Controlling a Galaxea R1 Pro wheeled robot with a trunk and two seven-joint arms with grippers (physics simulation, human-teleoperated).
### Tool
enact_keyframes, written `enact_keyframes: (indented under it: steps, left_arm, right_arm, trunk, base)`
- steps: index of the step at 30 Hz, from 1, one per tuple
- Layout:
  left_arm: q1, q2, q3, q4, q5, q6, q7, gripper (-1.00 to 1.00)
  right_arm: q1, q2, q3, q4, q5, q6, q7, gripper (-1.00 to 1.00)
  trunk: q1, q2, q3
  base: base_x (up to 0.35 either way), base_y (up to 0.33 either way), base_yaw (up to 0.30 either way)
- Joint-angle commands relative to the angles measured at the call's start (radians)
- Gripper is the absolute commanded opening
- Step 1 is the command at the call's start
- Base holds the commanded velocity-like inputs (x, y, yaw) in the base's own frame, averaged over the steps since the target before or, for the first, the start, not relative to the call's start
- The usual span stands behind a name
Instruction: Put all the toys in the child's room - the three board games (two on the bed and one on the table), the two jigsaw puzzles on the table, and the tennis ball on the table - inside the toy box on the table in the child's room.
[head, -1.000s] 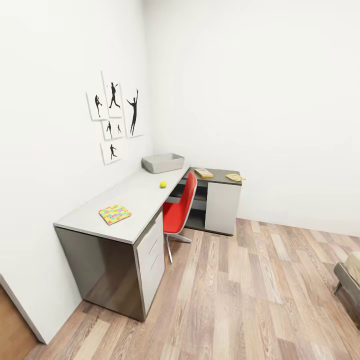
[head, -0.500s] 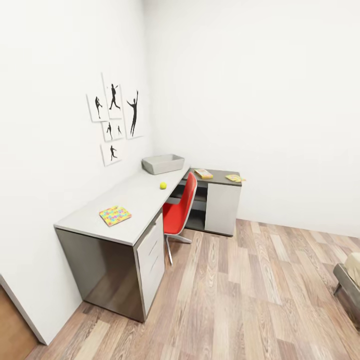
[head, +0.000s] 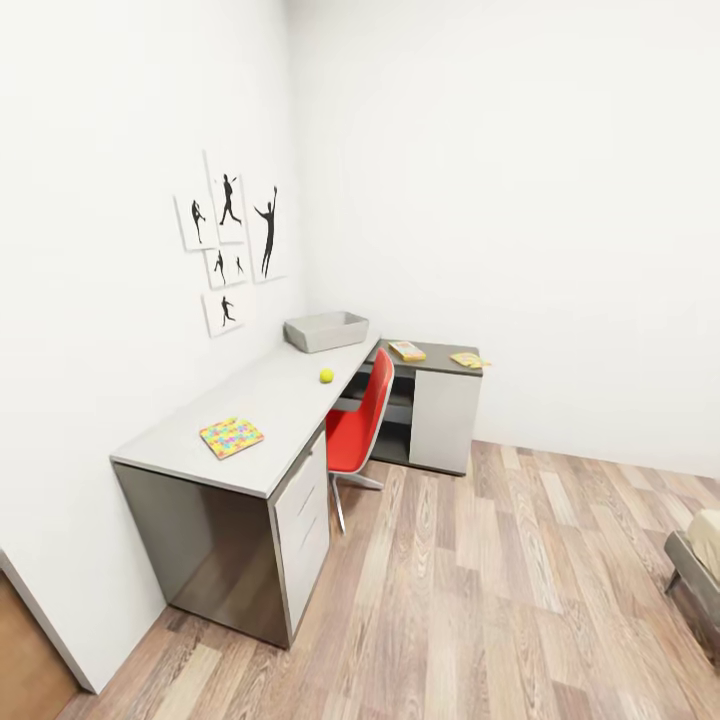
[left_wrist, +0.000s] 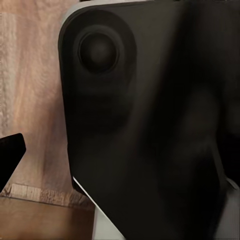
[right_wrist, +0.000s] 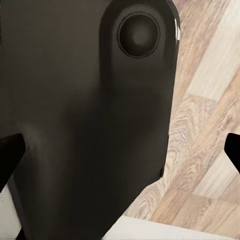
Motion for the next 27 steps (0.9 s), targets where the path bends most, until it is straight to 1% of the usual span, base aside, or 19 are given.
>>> enact_keyframes:
  steps: [1, 27]
  left_arm:
    - [0.000, 0.000, -0.001, 0.000, 0.000, -0.001, 0.000, 1.00]
    - [0.000, 0.002, -0.001, -0.002, -0.001, -0.003, 0.001, 1.00]
  right_arm:
    - [0.000, 0.000, 0.000, -0.001, 0.002, 0.001, 0.000, 1.00]
    - [0.000, 0.003, -0.003, -0.001, 0.001, 0.001, -0.001, 1.00]
  trunk:
    - [-0.004, 0.007, 0.002]
    - [-0.104, 0.189, 0.084]
  base:
    - [0.000, 0.000, 0.000]
    - [0.000, 0.000, 0.000]
